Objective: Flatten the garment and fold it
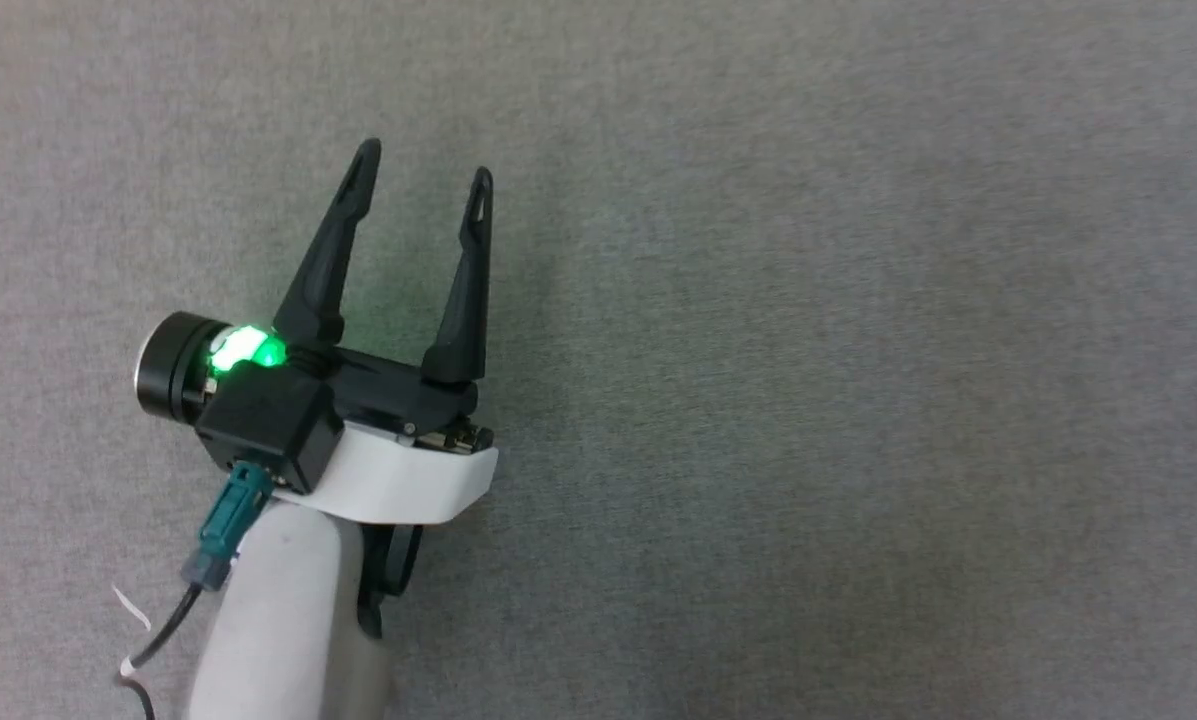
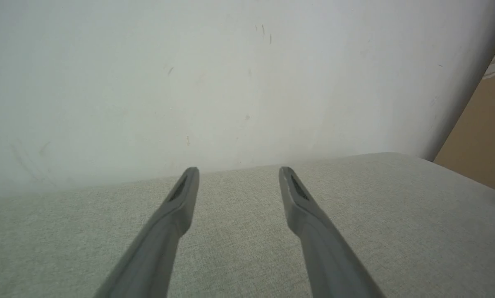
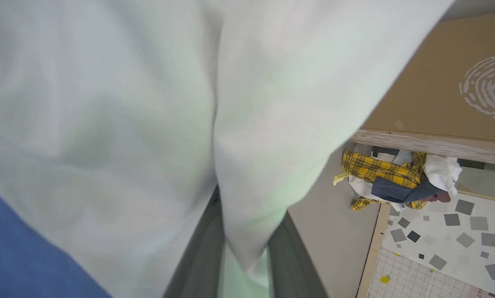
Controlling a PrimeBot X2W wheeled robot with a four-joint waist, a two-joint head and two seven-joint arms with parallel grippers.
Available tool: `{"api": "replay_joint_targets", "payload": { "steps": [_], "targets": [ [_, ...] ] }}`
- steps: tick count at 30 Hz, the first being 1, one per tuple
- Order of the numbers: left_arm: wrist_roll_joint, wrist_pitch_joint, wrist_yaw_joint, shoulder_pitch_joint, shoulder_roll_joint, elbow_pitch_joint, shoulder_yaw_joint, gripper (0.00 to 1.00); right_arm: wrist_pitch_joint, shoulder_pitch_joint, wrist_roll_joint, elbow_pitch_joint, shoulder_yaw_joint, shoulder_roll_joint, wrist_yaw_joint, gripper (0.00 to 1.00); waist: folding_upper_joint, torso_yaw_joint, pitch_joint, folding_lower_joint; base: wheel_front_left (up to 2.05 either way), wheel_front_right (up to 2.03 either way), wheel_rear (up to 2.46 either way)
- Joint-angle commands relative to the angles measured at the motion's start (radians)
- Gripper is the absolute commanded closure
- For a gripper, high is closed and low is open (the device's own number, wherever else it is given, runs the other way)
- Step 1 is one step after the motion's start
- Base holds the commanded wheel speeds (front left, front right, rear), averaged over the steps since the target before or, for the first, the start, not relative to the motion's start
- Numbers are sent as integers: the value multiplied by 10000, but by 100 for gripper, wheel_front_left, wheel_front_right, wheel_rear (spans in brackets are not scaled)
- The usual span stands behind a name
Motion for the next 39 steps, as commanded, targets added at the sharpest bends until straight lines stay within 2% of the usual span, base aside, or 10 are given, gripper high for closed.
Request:
{"api": "replay_joint_targets", "payload": {
  "steps": [1, 9, 10, 11, 12, 20, 25, 31, 39],
  "targets": [
    [68, -47, -56, -197, 55, -79, 30, 0, -216, -253, -279, 236, -92, -102, -25, 100, -1, 287, 387, -2, 0, 0, 0],
    [87, -47, -68, -248, 39, -2, 30, 0, -889, -637, -836, 1220, -362, 235, -25, 100, -1, 300, 336, -2, 0, 0, 0],
    [76, -47, -63, -231, 35, 33, 37, 0, -924, -672, -854, 1317, -413, 311, -25, 82, -1, 291, 233, -2, 0, 0, 0],
    [60, -47, -53, -201, 31, 59, 51, 0, -912, -698, -860, 1418, -464, 382, -25, 6, -1, 275, 137, -2, 0, 0, 0],
    [37, -47, -42, -157, 26, 113, 79, 0, -884, -729, -922, 1518, -496, 458, -25, 0, -1, 252, -69, -2, 0, 0, 0],
    [-149, -47, 127, 696, -6, 575, 440, 0, -1000, -978, -1133, 1287, -287, 744, -25, 0, -1, 110, -1995, -2, 0, 0, 0],
    [-329, -47, 236, 1400, -25, 700, 819, 0, -1276, -1268, -830, 792, -697, 1358, -25, 0, -1, 104, -3347, -2, 0, 0, 0],
    [-377, -47, 346, 2238, -37, 615, 1202, 0, -2182, -1306, -657, -450, -1046, 2352, -25, 0, -1, 229, -4482, -2, 0, 0, 0],
    [-965, -47, 768, 3170, -69, 480, 1743, 0, -3458, -258, -835, -2439, -1553, 4277, -25, 0, -1, 513, -5561, -2, 0, 0, 0]
  ]
}}
